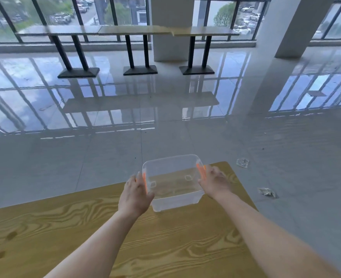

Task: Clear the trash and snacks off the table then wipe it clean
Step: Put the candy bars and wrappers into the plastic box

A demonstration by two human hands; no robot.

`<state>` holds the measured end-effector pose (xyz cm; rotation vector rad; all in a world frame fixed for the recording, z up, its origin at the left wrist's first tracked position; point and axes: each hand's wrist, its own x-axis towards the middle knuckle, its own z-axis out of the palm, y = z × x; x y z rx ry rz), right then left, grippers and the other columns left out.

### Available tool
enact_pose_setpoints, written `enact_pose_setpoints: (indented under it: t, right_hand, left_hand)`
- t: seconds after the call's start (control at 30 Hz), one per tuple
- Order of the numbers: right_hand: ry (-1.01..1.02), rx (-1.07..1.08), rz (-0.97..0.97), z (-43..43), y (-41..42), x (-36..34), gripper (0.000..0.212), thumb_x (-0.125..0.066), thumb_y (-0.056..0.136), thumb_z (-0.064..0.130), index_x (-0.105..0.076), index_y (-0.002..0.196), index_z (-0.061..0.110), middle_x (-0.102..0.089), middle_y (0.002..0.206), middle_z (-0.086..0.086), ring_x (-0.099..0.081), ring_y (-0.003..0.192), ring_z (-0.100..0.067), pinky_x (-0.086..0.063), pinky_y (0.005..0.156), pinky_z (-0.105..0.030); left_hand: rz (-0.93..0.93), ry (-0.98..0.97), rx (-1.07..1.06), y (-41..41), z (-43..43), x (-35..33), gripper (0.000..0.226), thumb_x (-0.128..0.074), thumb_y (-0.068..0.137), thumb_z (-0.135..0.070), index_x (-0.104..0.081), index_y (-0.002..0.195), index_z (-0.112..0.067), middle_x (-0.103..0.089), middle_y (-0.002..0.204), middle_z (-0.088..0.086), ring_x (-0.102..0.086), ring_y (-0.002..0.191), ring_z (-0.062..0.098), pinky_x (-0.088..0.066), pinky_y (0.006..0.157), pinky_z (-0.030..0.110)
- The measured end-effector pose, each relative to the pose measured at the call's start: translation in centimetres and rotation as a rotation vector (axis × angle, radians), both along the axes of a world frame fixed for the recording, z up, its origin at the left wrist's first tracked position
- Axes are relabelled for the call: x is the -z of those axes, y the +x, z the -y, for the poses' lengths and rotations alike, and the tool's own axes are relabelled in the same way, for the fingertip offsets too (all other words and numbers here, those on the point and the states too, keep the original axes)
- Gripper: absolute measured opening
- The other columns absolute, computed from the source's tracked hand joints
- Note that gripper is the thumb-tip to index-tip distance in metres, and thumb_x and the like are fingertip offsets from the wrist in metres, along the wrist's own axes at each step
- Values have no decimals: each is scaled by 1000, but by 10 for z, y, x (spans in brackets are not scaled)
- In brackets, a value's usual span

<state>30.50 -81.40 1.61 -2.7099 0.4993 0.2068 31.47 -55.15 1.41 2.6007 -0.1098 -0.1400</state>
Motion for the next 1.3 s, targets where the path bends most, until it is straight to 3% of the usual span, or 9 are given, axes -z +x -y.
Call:
enact_pose_setpoints:
  t: [0.13,0.4,0.6,0.77,0.87,0.97,1.1,1.2,1.3]
  right_hand:
    - [-14,-39,21,-3,4,9,55,-51,96,22,-30,147,21,-54,125,-13,-55,109,-32,-42,80,-36]
    - [-8,-32,170,-26,-8,-2,37,-45,96,11,-46,134,9,-64,117,-13,-61,104,-33,-47,80,-38]
    - [0,-99,268,-67,-24,-12,30,-40,99,15,-52,127,10,-66,107,-10,-63,91,-32,-45,70,-36]
    - [8,-189,314,-116,-37,-22,28,-45,97,14,-54,123,11,-66,107,-9,-64,93,-33,-44,69,-35]
    - [25,-261,349,-148,-45,-29,22,-44,100,23,-58,113,11,-67,102,-9,-65,91,-34,-40,67,-34]
    - [50,-345,371,-183,-54,-35,26,-43,102,30,-59,115,14,-68,99,-9,-66,90,-33,-43,66,-35]
    - [67,-431,383,-235,-72,-42,29,-45,101,29,-56,125,17,-68,106,-7,-66,95,-31,-50,71,-37]
    - [101,-463,351,-275,-88,-49,29,-43,102,34,-56,122,18,-65,111,-7,-65,97,-32,-52,79,-42]
    - [93,-512,358,-317,-104,-55,23,-46,100,28,-56,117,16,-64,112,-8,-64,97,-33,-51,78,-41]
  left_hand:
    - [-26,-32,27,5,2,2,34,-58,81,-28,-47,113,-22,-53,104,-3,-54,87,21,-43,68,32]
    - [28,-56,31,-1,-12,-4,29,-57,75,-13,-47,101,-19,-48,85,-5,-48,78,22,-31,57,30]
    - [119,-78,-12,-34,-60,-18,28,-58,74,-14,-48,100,-21,-53,88,-5,-50,75,19,-33,54,27]
    - [151,-72,-101,-68,-112,-31,32,-60,75,-16,-52,106,-21,-56,98,-7,-52,81,19,-38,60,32]
    - [161,-72,-183,-93,-146,-37,34,-61,76,-17,-54,109,-17,-59,108,-6,-54,86,19,-46,66,36]
    - [199,-69,-264,-120,-181,-42,42,-64,76,-16,-56,116,-13,-61,115,-2,-56,89,21,-46,68,36]
    - [253,-65,-324,-157,-229,-48,47,-67,73,-14,-57,120,-12,-63,117,4,-57,91,22,-44,67,34]
    - [269,-56,-381,-182,-267,-52,49,-69,72,-14,-58,120,-11,-64,116,5,-59,94,26,-44,69,34]
    - [282,-34,-400,-204,-308,-55,47,-69,72,-15,-58,118,-13,-65,111,6,-58,87,24,-44,65,34]
